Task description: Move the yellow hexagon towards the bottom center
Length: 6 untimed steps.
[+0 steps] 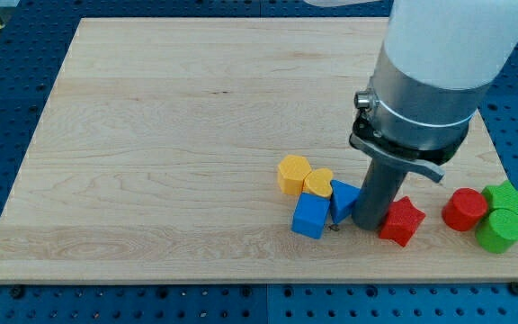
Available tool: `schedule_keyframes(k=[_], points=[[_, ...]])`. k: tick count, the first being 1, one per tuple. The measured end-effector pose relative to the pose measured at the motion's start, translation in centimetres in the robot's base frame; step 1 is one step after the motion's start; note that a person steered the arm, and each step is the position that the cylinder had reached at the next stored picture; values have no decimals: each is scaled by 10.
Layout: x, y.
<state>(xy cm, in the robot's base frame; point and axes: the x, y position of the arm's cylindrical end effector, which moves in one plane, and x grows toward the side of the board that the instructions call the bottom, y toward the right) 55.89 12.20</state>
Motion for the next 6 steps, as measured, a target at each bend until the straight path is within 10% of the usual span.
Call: schedule_keyframes(k=[6], points=[[-74,-72]])
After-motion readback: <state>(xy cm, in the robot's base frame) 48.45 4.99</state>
